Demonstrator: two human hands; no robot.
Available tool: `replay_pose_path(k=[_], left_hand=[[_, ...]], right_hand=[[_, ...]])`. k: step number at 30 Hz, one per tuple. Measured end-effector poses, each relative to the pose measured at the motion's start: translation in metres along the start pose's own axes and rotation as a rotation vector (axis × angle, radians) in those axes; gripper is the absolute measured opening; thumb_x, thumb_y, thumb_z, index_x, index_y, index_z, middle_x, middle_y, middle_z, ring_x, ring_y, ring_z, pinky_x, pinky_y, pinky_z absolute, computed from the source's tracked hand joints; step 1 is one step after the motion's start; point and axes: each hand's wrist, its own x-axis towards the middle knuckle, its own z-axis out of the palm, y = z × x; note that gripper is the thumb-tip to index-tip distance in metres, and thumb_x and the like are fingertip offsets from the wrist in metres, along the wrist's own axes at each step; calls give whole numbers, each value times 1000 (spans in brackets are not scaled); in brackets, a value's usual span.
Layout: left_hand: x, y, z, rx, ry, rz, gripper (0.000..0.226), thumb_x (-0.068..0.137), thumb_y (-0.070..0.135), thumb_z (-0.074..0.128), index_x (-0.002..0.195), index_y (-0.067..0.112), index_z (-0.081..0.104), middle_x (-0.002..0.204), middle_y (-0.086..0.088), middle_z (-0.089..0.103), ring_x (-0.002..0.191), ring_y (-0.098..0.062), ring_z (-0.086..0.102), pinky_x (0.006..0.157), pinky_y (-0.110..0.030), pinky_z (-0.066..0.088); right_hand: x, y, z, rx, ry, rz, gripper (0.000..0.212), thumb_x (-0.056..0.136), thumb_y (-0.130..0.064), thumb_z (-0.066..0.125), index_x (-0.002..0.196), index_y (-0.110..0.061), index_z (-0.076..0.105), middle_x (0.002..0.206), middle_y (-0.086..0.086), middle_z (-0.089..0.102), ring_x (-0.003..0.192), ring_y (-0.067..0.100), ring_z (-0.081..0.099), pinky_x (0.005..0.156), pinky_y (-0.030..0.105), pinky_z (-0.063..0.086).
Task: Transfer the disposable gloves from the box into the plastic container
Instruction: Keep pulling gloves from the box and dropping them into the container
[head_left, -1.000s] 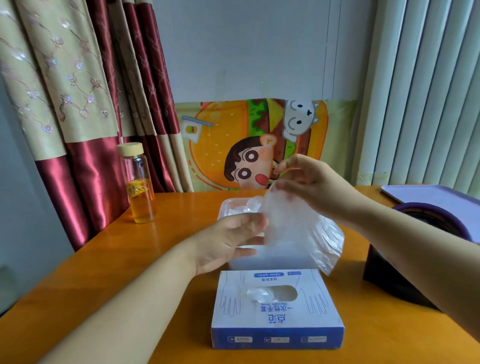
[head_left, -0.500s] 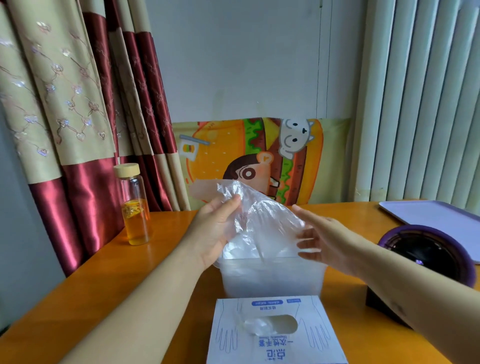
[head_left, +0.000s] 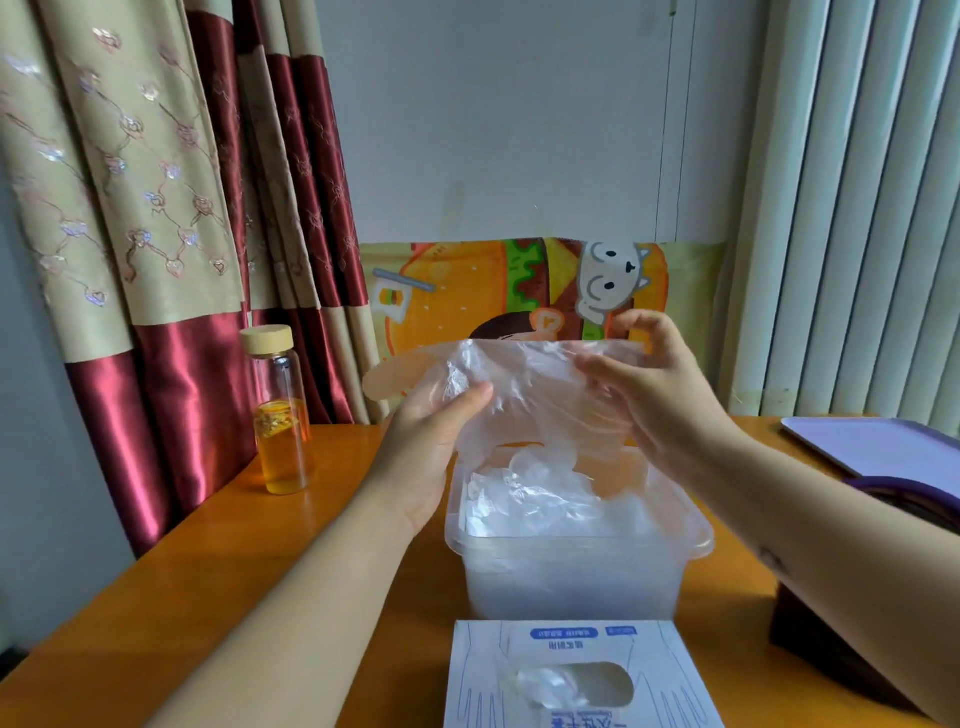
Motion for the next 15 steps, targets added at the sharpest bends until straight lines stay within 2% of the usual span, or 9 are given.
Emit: replay_pose_path(k=[3, 5, 7, 8, 9, 11, 12, 13, 15], left_hand=[[-1, -1, -18, -68, -77, 18, 33, 83, 26, 70, 116, 29, 64, 117, 5, 68, 114, -11, 60, 96, -30, 45], [-5, -7, -35, -153, -83, -59, 54, 70, 48, 76, 121, 34, 62, 126, 7, 64, 125, -12, 52, 108, -42, 33], [-6, -12, -56, -249, 39, -127, 89, 53, 64, 80, 131, 30, 54, 131, 5, 61, 127, -15, 50, 111, -48, 28], [-5, -14, -67, -299, 134, -156, 92, 56, 63, 77, 136, 29, 49, 135, 2, 58, 128, -18, 49, 109, -49, 30], [-4, -16, -76, -320, 218, -161, 86, 65, 57, 71, 141, 28, 43, 140, 0, 52, 129, -21, 46, 107, -48, 33], [-2, -14, -86, -159, 268, -111, 65, 85, 47, 57, 144, 32, 36, 145, 4, 44, 134, -17, 40, 109, -46, 29], [1, -11, -87, -32, 218, -68, 60, 87, 50, 56, 142, 36, 37, 144, 10, 45, 134, -9, 39, 112, -44, 25], [5, -9, -87, 81, 126, -32, 64, 82, 56, 60, 140, 39, 38, 142, 15, 46, 130, 1, 41, 112, -38, 25], [12, -2, -76, 239, -165, -50, 93, 60, 67, 74, 140, 43, 32, 138, 21, 50, 116, 18, 45, 102, -21, 31]], right_hand=[[11, -11, 5, -91, -179, -100, 27, 83, 6, 63, 86, -21, 61, 91, -5, 70, 69, 6, 62, 60, 18, 50], [12, -18, 3, -155, -320, -102, 35, 85, 11, 57, 94, -21, 68, 102, -10, 72, 83, 3, 64, 69, 16, 53], [16, -19, -2, -246, -466, -50, 47, 84, 15, 54, 110, -22, 67, 111, -15, 69, 101, 0, 64, 84, 19, 51], [18, -18, -5, -294, -540, -1, 50, 84, 15, 54, 116, -21, 65, 114, -16, 67, 106, 2, 62, 91, 22, 50], [20, -17, -8, -353, -608, 50, 51, 84, 14, 54, 120, -22, 63, 118, -15, 66, 110, 4, 61, 97, 28, 48], [23, -13, -9, -500, -751, 119, 51, 86, 10, 56, 123, -24, 61, 125, -13, 62, 117, 9, 58, 104, 41, 43], [24, -12, -7, -558, -825, 130, 50, 86, 7, 57, 125, -23, 61, 128, -13, 60, 120, 11, 56, 105, 48, 41], [24, -9, -3, -596, -898, 135, 50, 85, 4, 58, 127, -22, 60, 130, -14, 58, 122, 14, 54, 104, 54, 39], [23, -7, 8, -646, -1009, 130, 51, 83, 2, 58, 129, -21, 58, 133, -16, 56, 127, 22, 49, 105, 60, 35]])
